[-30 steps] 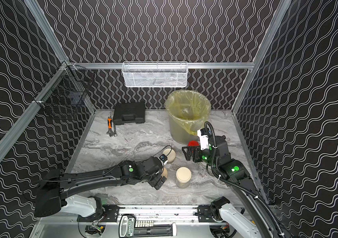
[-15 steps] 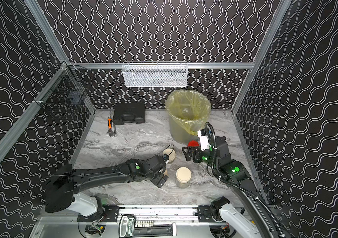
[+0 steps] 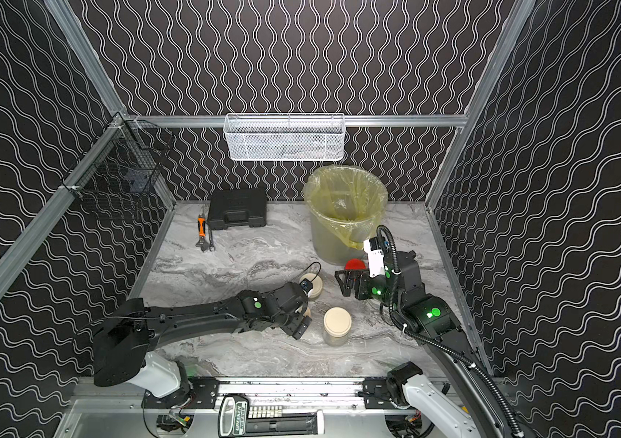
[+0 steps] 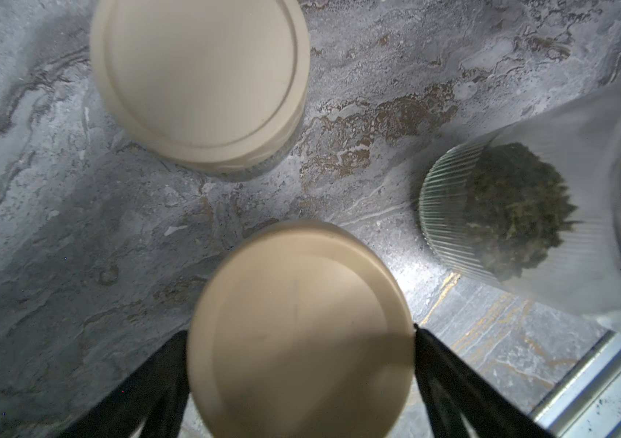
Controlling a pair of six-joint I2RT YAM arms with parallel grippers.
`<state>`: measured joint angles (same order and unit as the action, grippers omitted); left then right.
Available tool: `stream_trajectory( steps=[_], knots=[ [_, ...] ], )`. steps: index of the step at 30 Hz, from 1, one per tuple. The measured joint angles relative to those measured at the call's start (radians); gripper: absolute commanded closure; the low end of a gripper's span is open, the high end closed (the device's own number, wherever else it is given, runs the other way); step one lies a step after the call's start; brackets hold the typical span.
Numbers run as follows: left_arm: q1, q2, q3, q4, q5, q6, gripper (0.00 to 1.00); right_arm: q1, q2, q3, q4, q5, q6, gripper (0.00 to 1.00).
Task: Empty moldy tea leaves from jars
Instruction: Pick up the jar from the center of the board.
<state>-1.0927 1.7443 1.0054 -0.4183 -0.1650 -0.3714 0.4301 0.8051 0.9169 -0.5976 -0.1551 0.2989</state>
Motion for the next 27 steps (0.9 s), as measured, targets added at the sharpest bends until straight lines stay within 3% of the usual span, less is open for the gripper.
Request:
stream_trajectory(
  steps=[6,8,14,21,27],
  knots=[
    [0.002,0.003,-0.007,-0.013,0.002,-0.003,0.21,0.000,0.003,0.000,0.000,0.000,0.000,0.00],
    [0.002,-0.003,-0.012,-0.011,0.003,-0.003,0.22,0.000,0.003,-0.001,0.000,0.000,0.000,0.00],
    [0.012,-0.046,-0.034,-0.011,0.021,-0.003,0.38,0.000,0.002,-0.010,0.004,0.000,0.000,0.00],
    [0.047,-0.198,-0.067,-0.010,0.041,-0.014,0.53,0.000,-0.034,-0.052,0.057,-0.026,-0.024,0.02],
    [0.151,-0.384,-0.061,-0.039,0.114,-0.014,0.61,0.028,-0.082,-0.132,0.221,-0.113,-0.076,0.06]
  ],
)
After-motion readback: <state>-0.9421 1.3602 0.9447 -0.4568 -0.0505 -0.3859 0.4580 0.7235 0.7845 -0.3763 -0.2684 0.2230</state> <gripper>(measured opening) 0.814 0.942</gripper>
